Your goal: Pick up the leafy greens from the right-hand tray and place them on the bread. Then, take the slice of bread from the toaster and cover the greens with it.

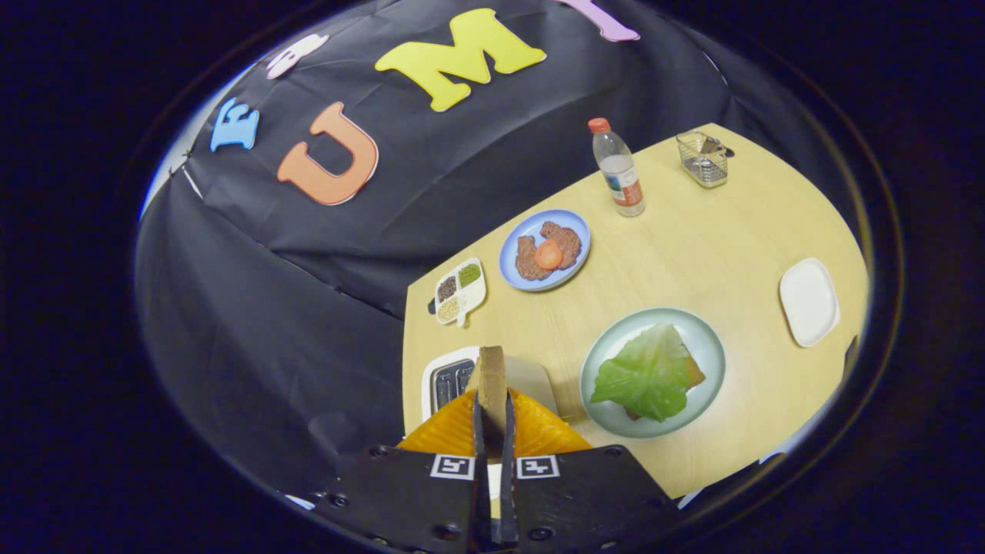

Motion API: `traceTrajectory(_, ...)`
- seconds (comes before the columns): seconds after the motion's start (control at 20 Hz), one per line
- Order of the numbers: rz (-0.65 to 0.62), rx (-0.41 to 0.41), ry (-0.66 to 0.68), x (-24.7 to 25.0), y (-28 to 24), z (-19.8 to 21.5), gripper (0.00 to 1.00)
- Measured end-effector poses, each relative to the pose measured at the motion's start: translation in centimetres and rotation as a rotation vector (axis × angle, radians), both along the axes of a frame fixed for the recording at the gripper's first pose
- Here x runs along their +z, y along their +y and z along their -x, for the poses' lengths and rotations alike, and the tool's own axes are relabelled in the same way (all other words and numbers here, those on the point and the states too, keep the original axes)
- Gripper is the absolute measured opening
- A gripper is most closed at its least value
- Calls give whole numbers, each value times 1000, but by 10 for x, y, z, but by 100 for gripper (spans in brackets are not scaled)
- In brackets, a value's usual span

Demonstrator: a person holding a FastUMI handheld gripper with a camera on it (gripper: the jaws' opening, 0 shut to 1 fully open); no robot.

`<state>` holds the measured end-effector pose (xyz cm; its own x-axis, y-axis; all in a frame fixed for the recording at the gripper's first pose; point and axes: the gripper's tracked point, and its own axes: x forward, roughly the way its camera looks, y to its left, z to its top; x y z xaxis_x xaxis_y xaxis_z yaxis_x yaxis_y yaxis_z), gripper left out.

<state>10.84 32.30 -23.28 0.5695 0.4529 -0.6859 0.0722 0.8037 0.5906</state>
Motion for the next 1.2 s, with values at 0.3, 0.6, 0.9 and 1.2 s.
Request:
traceTrajectory(0.3,-122,-1,25,16,-9,3,5)
traceTrajectory(0.6,-233,-5,-1,28,-27,2,5)
traceTrajectory(0.9,-225,-58,47,-15,-58,-12,5)
traceTrajectory(1.2,-185,-84,102,-68,-91,-18,5)
